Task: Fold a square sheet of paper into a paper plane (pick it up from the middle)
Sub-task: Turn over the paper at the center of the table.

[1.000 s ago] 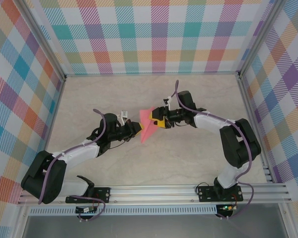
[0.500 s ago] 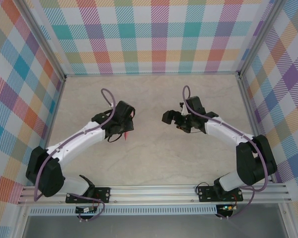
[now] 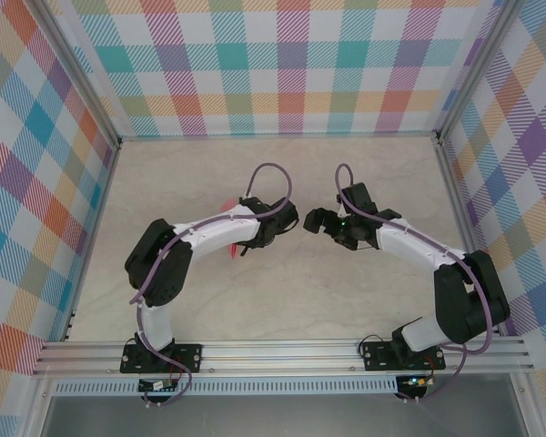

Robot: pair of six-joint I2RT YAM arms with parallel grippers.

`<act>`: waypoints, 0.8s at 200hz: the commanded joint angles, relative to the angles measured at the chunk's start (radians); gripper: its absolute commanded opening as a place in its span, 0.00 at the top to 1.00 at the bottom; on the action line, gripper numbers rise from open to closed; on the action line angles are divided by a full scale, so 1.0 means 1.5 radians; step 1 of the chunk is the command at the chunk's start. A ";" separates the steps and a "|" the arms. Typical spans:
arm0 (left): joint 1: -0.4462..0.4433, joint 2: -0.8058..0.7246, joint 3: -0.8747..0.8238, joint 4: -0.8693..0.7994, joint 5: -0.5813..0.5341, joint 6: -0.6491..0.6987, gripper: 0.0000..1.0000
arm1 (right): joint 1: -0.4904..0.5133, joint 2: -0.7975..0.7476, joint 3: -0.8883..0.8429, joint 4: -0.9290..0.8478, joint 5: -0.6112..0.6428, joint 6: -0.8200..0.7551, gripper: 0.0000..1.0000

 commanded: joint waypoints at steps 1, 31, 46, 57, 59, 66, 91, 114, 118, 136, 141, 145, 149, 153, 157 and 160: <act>-0.011 0.039 0.025 -0.008 0.012 -0.013 0.90 | 0.000 -0.025 -0.018 -0.019 0.033 0.014 0.00; -0.013 0.043 0.022 0.059 0.108 0.002 0.79 | 0.000 -0.036 -0.029 -0.028 0.059 0.020 0.00; -0.015 0.026 0.021 0.093 0.162 0.016 0.73 | 0.001 -0.036 -0.031 -0.030 0.063 0.020 0.00; -0.015 0.006 0.014 0.118 0.197 0.024 0.68 | 0.000 -0.035 -0.031 -0.030 0.064 0.020 0.00; -0.015 0.001 0.013 0.122 0.202 0.025 0.67 | 0.000 -0.035 -0.030 -0.029 0.064 0.020 0.00; -0.016 -0.015 0.007 0.129 0.212 0.027 0.62 | 0.000 -0.034 -0.031 -0.028 0.064 0.021 0.00; -0.005 -0.091 -0.030 0.158 0.232 0.029 0.46 | 0.001 -0.032 -0.032 -0.016 0.043 0.018 0.00; 0.024 -0.188 -0.103 0.212 0.285 0.023 0.35 | 0.009 -0.031 -0.032 0.010 0.014 0.017 0.02; 0.031 -0.205 -0.115 0.220 0.292 0.020 0.33 | 0.013 -0.029 -0.031 0.016 0.010 0.018 0.02; 0.066 -0.281 -0.180 0.257 0.330 0.008 0.27 | 0.044 -0.014 -0.015 0.037 -0.003 0.023 0.04; 0.079 -0.299 -0.198 0.265 0.334 0.003 0.25 | 0.058 -0.005 -0.007 0.040 -0.005 0.025 0.05; 0.087 -0.316 -0.211 0.270 0.337 -0.001 0.24 | 0.069 0.003 0.001 0.043 -0.007 0.025 0.05; 0.100 -0.330 -0.227 0.275 0.341 -0.006 0.23 | 0.082 0.012 0.011 0.046 -0.009 0.027 0.06; 0.113 -0.343 -0.241 0.279 0.343 -0.010 0.23 | 0.094 0.023 0.021 0.046 -0.009 0.027 0.06; 0.124 -0.357 -0.254 0.283 0.347 -0.015 0.22 | 0.108 0.035 0.032 0.047 -0.009 0.028 0.07; 0.135 -0.364 -0.266 0.285 0.349 -0.019 0.22 | 0.119 0.042 0.041 0.049 -0.009 0.029 0.07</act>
